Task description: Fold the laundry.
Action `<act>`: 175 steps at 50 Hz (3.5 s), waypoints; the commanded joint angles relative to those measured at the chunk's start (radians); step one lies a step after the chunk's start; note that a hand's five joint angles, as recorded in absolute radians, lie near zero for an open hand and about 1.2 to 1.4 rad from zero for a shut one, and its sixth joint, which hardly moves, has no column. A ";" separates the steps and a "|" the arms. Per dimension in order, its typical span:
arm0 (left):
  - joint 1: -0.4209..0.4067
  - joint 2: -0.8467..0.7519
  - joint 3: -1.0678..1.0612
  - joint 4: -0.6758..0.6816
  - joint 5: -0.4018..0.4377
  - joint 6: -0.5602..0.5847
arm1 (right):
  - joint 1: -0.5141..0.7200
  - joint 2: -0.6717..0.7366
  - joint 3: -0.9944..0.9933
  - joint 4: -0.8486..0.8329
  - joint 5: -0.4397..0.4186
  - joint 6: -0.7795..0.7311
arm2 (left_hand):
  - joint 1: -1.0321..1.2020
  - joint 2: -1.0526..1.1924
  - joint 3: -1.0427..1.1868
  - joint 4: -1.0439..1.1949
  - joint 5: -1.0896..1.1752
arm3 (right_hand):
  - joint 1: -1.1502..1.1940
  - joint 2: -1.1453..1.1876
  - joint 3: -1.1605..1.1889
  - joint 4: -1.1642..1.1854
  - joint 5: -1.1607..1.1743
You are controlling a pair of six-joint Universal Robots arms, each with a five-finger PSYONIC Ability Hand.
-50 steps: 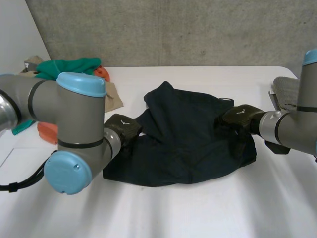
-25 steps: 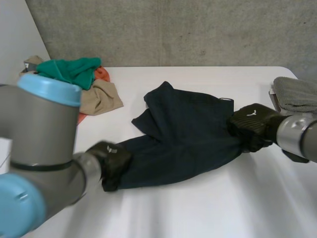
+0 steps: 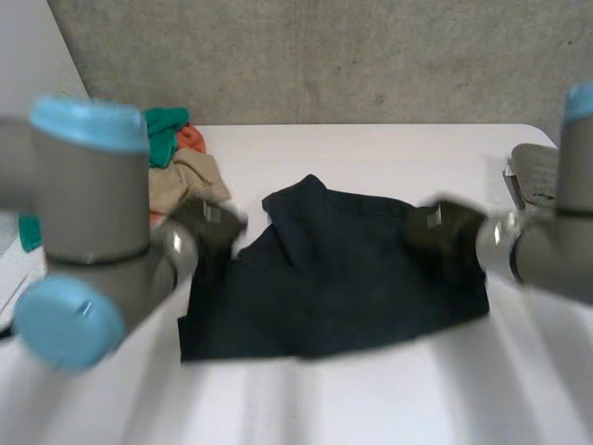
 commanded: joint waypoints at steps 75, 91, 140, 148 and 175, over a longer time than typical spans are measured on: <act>0.063 -0.086 -0.028 0.234 0.299 -0.027 | -0.058 -0.074 0.371 -0.113 -0.011 0.056 | -0.518 -0.554 -0.550 -0.561 -0.505 | 0.280 0.220 0.207 0.198 0.214; 0.118 -0.560 0.558 0.139 0.437 0.011 | -0.040 -0.065 0.389 -0.193 -0.007 0.123 | -0.385 -0.422 -0.417 -0.428 -0.372 | 0.280 0.220 0.207 0.198 0.214; 0.099 -0.504 0.416 0.279 0.130 0.337 | -0.035 -0.073 0.392 -0.222 -0.012 0.155 | 0.240 0.203 0.208 0.197 0.253 | 0.280 0.220 0.207 0.198 0.214; 0.075 -0.442 0.281 0.291 -0.034 0.581 | -0.006 -0.068 0.368 -0.225 -0.003 0.186 | 0.240 0.203 0.208 0.197 0.253 | 0.280 0.220 0.207 0.198 0.214; 0.084 0.140 -0.199 0.187 0.090 -0.074 | 0.008 -0.067 0.305 -0.296 0.005 0.339 | -0.759 -0.795 -0.790 -0.801 -0.745 | 0.280 0.220 0.207 0.198 0.214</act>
